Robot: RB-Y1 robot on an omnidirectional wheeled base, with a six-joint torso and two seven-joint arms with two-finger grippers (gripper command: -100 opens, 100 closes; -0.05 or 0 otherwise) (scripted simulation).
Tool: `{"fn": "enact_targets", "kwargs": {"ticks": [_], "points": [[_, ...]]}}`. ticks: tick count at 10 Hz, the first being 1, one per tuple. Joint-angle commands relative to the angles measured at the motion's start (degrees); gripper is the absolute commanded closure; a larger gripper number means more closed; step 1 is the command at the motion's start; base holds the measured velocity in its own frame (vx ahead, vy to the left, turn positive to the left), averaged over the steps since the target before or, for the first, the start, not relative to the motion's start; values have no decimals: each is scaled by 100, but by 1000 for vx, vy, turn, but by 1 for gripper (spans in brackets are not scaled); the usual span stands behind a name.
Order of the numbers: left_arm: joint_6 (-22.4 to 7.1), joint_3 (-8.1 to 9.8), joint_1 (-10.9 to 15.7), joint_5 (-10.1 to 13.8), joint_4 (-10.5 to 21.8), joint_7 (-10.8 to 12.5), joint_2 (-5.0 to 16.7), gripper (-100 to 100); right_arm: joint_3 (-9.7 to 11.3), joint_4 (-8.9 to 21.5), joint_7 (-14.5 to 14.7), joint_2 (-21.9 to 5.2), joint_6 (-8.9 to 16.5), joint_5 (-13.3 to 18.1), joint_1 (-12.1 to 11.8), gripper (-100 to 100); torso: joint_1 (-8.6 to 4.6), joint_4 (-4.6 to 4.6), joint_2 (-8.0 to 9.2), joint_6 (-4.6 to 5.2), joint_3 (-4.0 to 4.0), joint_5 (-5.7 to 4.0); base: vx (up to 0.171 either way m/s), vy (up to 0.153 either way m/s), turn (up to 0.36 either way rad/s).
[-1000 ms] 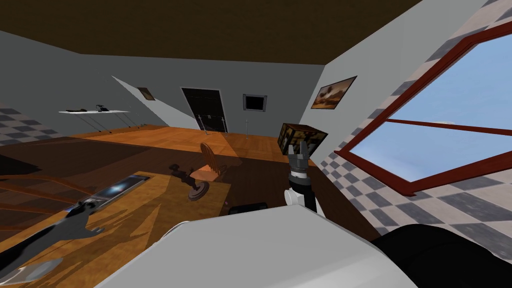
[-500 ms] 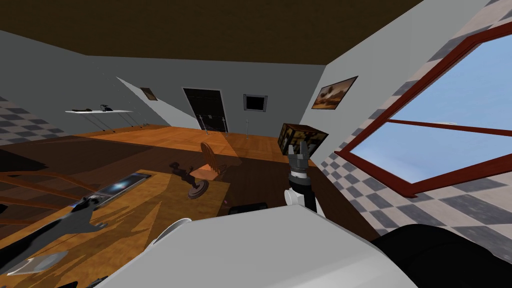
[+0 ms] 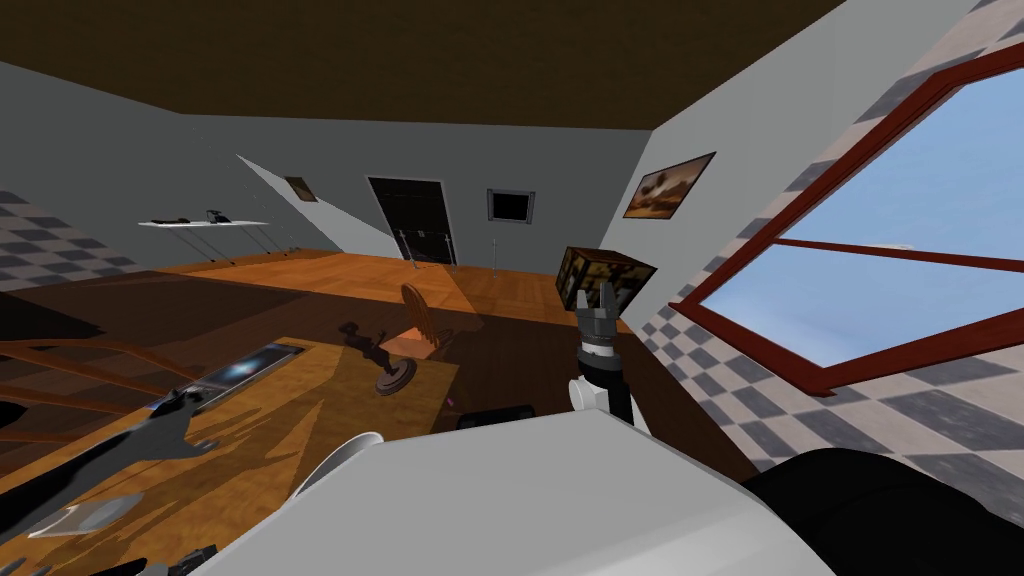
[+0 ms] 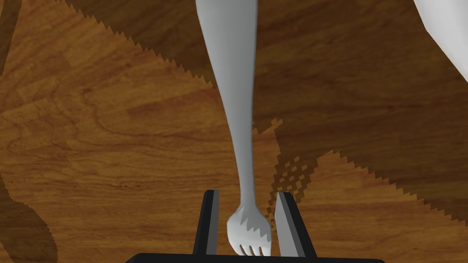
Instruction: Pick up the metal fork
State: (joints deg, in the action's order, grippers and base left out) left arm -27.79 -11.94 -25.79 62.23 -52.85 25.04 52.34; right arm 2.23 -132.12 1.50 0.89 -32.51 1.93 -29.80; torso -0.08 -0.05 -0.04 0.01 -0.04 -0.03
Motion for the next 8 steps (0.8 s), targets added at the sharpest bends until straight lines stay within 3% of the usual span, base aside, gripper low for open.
{"fn": "enact_targets", "kwargs": {"ticks": [1, 3, 4, 6, 7, 8], "points": [[-140, 134, 223, 261, 286, -286, -16, 100, 0, 0, 0, 0, 0, 0, 0, 0, 0, 0, 0, 0, 0, 0, -12, -27, 41], [-140, 134, 223, 261, 305, -512, -16, 100, 0, 0, 0, 0, 0, 0, 0, 0, -11, 1, 3, 0, 2, -3, -15, -32, 4], [-281, 266, 442, 513, 580, -741, -35, 100, 0, 0, 0, 0, 0, 0, 0, 0, -8, 1, 3, 0, 2, -2, -32, -45, 31], [-281, 266, 442, 513, 602, -967, -35, 100, 0, 0, 0, 0, 0, 0, 0, 0, -16, 2, 8, -1, 5, -5, -17, -30, 12], [-422, 398, 661, 764, 874, -1181, -53, 100, 0, 0, 0, 0, 0, 0, 0, 0, -9, 1, 4, -1, 3, -4, -25, -35, 35], [-422, 398, 661, 764, 898, -1383, -53, 100, 0, 0, 0, 0, 0, 0, 0, 0, -13, 3, 6, -1, 4, -4, -22, -40, 12]]}}
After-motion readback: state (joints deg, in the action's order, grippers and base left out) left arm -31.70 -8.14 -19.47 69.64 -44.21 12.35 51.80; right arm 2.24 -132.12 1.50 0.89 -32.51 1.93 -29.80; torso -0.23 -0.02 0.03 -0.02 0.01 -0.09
